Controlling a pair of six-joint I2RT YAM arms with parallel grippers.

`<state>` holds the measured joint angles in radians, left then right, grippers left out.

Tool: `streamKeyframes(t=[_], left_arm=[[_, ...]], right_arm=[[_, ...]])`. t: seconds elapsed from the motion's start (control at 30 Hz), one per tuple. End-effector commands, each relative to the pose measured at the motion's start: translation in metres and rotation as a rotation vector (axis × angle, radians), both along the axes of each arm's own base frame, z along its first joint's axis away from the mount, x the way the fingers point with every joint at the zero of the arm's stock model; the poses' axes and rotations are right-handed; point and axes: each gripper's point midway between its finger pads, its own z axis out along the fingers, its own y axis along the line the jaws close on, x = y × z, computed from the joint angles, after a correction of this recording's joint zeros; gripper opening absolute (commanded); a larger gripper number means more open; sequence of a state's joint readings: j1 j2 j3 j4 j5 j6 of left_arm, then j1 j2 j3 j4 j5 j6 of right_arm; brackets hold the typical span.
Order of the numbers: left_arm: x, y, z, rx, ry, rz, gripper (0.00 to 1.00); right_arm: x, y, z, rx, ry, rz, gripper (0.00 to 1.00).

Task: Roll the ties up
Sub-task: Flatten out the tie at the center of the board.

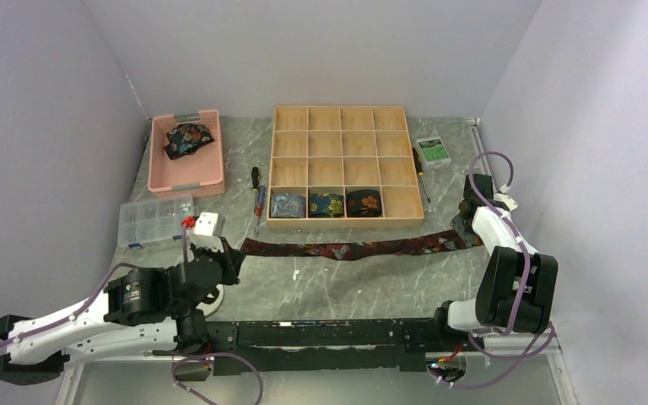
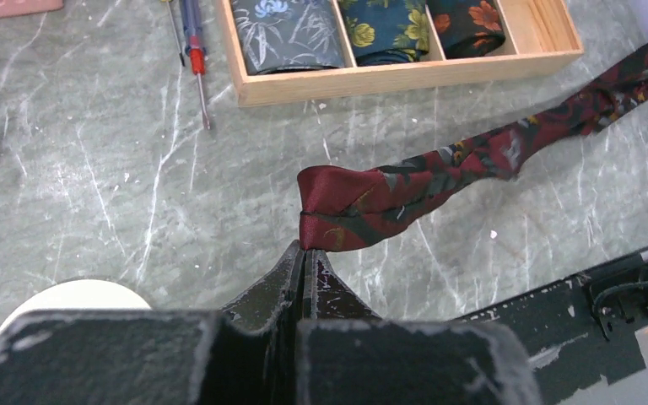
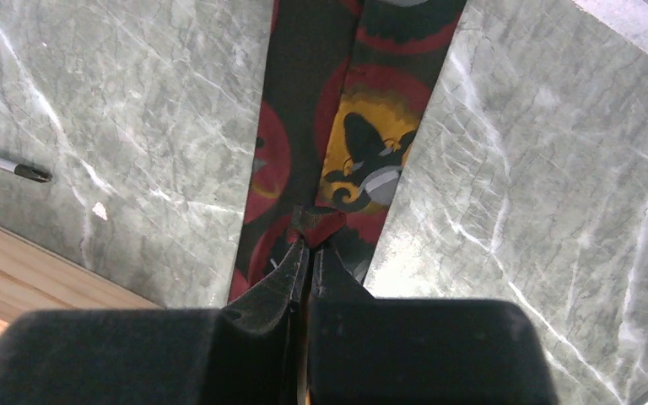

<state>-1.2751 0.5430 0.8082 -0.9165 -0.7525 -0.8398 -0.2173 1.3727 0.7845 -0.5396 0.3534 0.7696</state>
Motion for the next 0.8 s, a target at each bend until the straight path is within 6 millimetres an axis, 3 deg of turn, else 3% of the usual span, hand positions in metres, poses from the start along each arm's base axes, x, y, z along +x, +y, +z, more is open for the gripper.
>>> streamKeyframes(t=[0.0,0.07,0.2,0.33,0.47,0.63,0.7,0.73,0.77], left_arm=[[0.010,0.004,-0.024,-0.021,-0.074,0.037,0.03],[0.010,-0.008,-0.044,-0.043,-0.060,0.020,0.03],[0.011,-0.008,-0.085,-0.036,0.028,0.123,0.03],[0.012,-0.015,-0.110,0.025,0.059,0.141,0.06],[0.011,-0.022,-0.107,0.064,0.039,0.118,0.18],[0.005,-0.014,-0.084,0.017,-0.010,0.100,0.50],[0.003,-0.016,-0.073,-0.030,-0.024,0.067,0.74],[0.002,-0.016,-0.066,-0.060,-0.032,0.053,0.89],[0.001,-0.017,-0.061,-0.081,-0.040,0.038,0.93]], right_arm=[[0.011,-0.005,0.013,-0.017,-0.059,-0.025,0.00],[0.009,-0.007,0.010,-0.017,-0.058,-0.034,0.00],[0.002,-0.010,0.000,0.010,-0.054,-0.056,0.00],[-0.007,-0.016,-0.009,0.015,-0.034,-0.072,0.00],[-0.015,-0.022,-0.012,0.001,-0.023,-0.089,0.00],[-0.010,-0.021,-0.007,0.010,-0.049,-0.072,0.00],[-0.004,-0.017,0.003,0.011,-0.092,-0.043,0.21],[-0.001,-0.014,0.009,0.013,-0.122,-0.028,0.37],[0.002,-0.010,0.015,0.012,-0.146,-0.018,0.50]])
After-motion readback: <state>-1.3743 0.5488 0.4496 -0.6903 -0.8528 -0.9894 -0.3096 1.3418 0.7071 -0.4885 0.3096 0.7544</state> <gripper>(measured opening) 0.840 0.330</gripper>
